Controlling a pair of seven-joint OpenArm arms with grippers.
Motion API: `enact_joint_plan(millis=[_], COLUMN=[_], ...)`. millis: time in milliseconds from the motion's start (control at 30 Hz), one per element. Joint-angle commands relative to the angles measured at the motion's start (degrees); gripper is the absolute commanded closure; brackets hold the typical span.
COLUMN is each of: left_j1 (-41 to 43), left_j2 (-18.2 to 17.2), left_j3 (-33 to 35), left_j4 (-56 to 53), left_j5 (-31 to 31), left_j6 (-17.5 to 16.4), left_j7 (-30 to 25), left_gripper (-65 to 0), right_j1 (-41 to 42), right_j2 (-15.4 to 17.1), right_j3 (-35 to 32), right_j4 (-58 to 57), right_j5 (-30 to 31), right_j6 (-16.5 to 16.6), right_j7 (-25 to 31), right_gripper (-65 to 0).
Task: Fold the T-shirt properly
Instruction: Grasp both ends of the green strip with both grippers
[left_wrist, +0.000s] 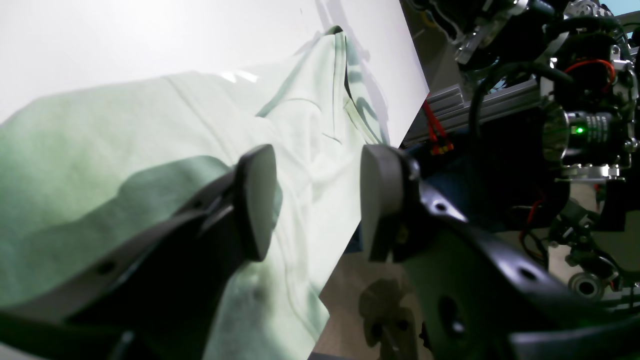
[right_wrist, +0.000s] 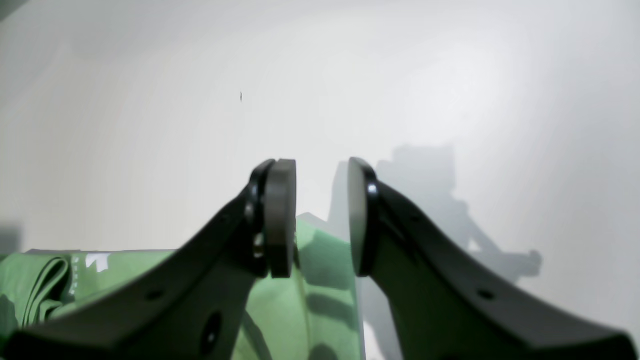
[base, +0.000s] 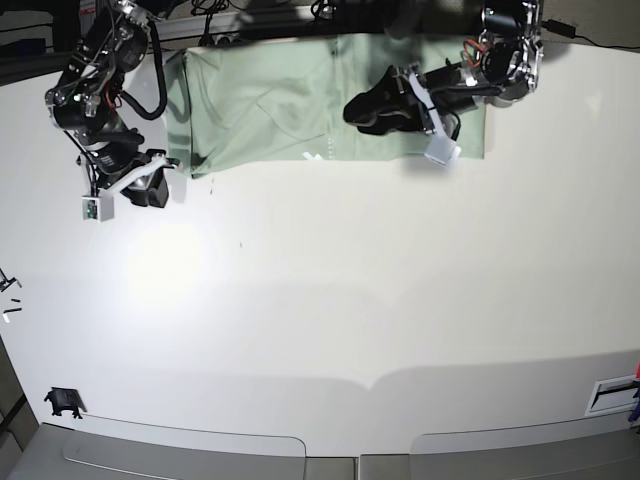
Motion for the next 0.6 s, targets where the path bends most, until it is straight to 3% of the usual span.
enact_joint_plan(millis=[0, 67, 133, 267, 400, 567], left_j1=[-0.61, -0.61, -0.61, -0.59, -0.57, 0.07], left_j2=[-0.09, -0.07, -0.24, -0.57, -3.21, -6.19], left_j3=[-0.33, -1.86, -4.24, -10.16, -13.92, -15.06], left_j4=[1.68, 3.04, 4.94, 8.63, 9.20, 9.20], left_j5=[-1.75, -1.75, -1.70, 1.90, 2.78, 2.97], left_j6=[-0.71, -0.71, -0.71, -0.71, -0.71, -0.71], left_j7=[-0.72, -0.70, -0.66, -0.22, -0.26, -0.74], left_gripper=[-25.2, -25.2, -25.2, -25.2, -25.2, -25.2], right_j1=[0.66, 0.61, 0.04, -3.23, -4.79, -4.76], right_j2=[0.68, 0.81, 1.25, 3.67, 6.10, 8.11], right_j3=[0.24, 0.24, 0.24, 0.26, 1.46, 4.98], right_j4=[1.07, 1.07, 1.07, 1.05, 0.02, -7.06], right_j5=[1.01, 0.59, -0.11, -1.53, -0.07, 9.18], right_j6=[-0.13, 0.31, 1.90, 1.46, -0.42, -0.28], right_j7=[1.51, 0.68, -0.46, 2.58, 2.23, -0.13], right_gripper=[-16.5, -17.2, -24.9, -38.8, -39.7, -39.7])
